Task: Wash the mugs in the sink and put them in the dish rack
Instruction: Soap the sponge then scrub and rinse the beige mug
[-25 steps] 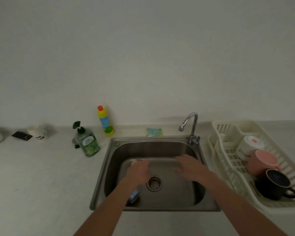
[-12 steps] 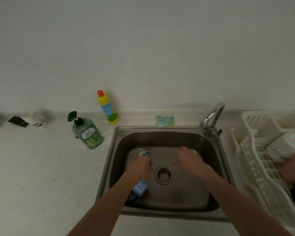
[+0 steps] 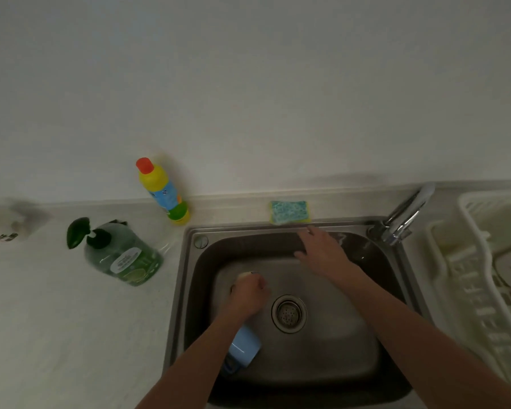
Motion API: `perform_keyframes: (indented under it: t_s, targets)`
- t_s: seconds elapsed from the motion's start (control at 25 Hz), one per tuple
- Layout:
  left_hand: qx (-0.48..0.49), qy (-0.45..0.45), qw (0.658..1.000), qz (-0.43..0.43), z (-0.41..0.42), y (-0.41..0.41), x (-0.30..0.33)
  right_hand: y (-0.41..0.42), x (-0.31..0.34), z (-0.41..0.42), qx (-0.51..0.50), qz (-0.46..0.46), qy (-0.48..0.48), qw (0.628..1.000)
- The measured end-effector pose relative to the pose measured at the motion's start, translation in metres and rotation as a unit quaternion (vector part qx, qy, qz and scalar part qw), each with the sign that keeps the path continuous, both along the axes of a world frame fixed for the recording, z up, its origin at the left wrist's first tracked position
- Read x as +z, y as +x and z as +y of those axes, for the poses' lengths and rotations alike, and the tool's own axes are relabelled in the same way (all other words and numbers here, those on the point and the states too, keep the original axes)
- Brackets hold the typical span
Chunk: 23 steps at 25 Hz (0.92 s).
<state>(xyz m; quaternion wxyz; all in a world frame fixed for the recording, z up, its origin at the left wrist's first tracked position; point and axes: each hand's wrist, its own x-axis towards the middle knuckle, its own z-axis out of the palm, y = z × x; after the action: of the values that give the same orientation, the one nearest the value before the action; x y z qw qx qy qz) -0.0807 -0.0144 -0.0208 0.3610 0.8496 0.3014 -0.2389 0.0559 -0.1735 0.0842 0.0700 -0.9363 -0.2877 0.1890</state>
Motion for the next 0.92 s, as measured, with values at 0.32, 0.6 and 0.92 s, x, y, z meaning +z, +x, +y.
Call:
perform_keyframes:
  t_s: [0.32, 0.6, 0.92]
  targets:
    - [-0.077, 0.016, 0.996, -0.037, 0.007, 0.028, 0.02, 0.06, -0.044, 0.035, 0.038, -0.101, -0.028, 0.994]
    - [0.063, -0.057, 0.99, -0.111, 0.011, 0.06, 0.02, 0.076, -0.066, 0.033, 0.047, -0.147, 0.084, 0.985]
    - [0.444, -0.489, 0.729, -0.181, 0.014, 0.051, 0.082, 0.005, -0.025, 0.044, 0.133, -0.094, 0.202, 0.966]
